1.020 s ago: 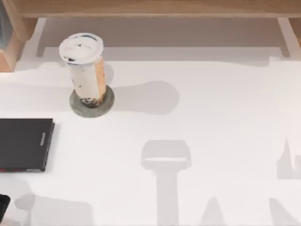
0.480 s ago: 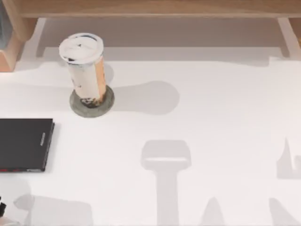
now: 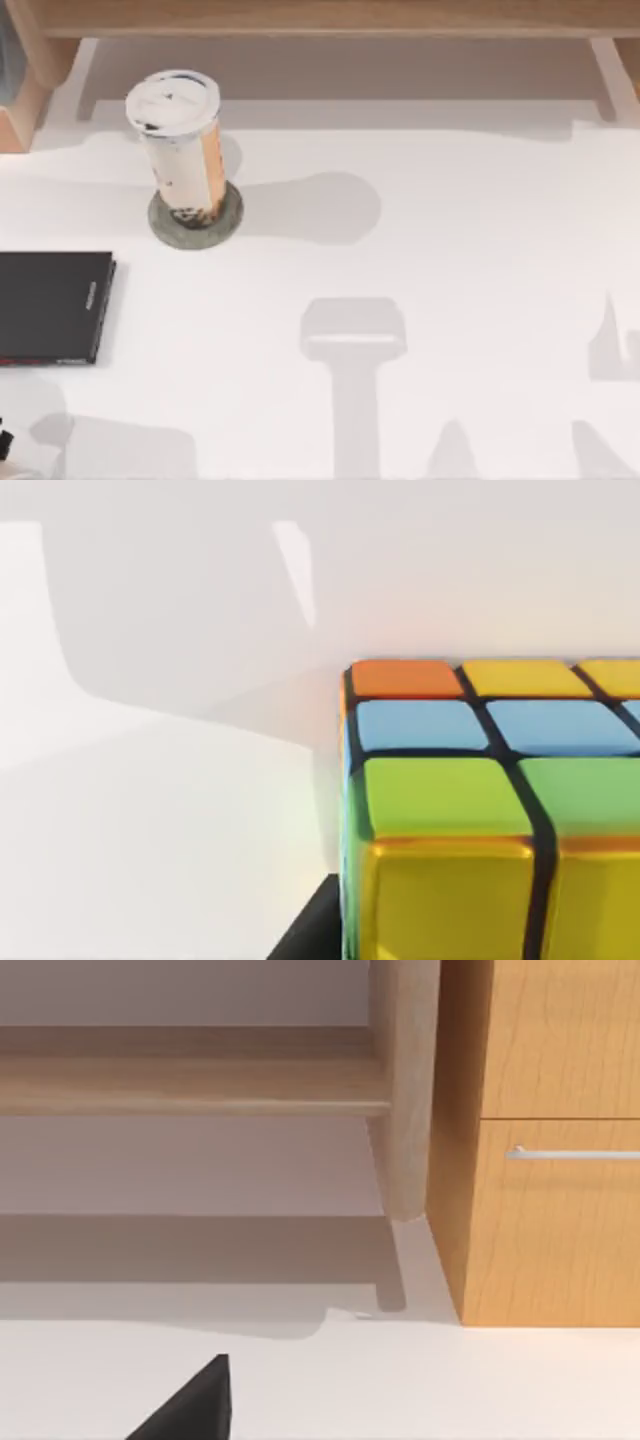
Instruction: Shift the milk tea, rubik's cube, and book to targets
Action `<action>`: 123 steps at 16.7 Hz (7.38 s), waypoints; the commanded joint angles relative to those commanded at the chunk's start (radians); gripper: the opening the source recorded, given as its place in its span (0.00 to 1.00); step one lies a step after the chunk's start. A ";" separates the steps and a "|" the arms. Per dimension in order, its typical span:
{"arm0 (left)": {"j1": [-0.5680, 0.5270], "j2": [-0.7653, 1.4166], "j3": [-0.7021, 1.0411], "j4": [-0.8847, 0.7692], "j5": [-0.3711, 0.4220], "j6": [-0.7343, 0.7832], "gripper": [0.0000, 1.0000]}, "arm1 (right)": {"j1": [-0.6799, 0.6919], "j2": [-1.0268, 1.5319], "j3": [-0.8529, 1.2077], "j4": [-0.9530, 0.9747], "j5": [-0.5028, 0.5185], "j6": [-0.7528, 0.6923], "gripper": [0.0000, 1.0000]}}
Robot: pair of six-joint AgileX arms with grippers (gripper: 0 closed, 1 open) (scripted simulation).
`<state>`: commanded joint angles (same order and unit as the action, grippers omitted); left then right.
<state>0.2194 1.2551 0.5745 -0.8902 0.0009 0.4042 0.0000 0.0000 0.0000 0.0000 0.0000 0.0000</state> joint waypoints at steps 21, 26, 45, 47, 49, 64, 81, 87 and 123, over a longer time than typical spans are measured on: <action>-0.080 0.011 0.198 -0.041 -0.057 -0.043 0.00 | 0.000 0.000 0.000 0.000 0.000 0.000 1.00; -0.305 0.173 0.476 0.298 -0.210 -0.150 0.00 | 0.000 0.000 0.000 0.000 0.000 0.000 1.00; -0.770 0.449 1.049 1.009 -0.496 -0.348 0.00 | 0.000 0.000 0.000 0.000 0.000 0.000 1.00; -0.777 0.493 1.127 0.998 -0.468 -0.306 0.00 | 0.000 0.000 0.000 0.000 0.000 0.000 1.00; -0.778 0.569 1.246 0.974 -0.440 -0.282 0.00 | 0.000 0.000 0.000 0.000 0.000 0.000 1.00; -0.666 0.825 1.521 0.883 -0.407 -0.388 0.23 | 0.000 0.000 0.000 0.000 0.000 0.000 1.00; -0.666 0.825 1.521 0.883 -0.407 -0.388 1.00 | 0.000 0.000 0.000 0.000 0.000 0.000 1.00; -0.679 0.768 1.444 0.909 -0.419 -0.387 1.00 | 0.000 0.000 0.000 0.000 0.000 0.000 1.00; 0.086 0.705 0.764 1.502 0.340 -0.407 1.00 | 0.000 0.000 0.000 0.000 0.000 0.000 1.00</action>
<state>0.3058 1.9604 1.3387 0.6115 0.3408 -0.0033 0.0000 0.0000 0.0000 0.0000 0.0000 0.0000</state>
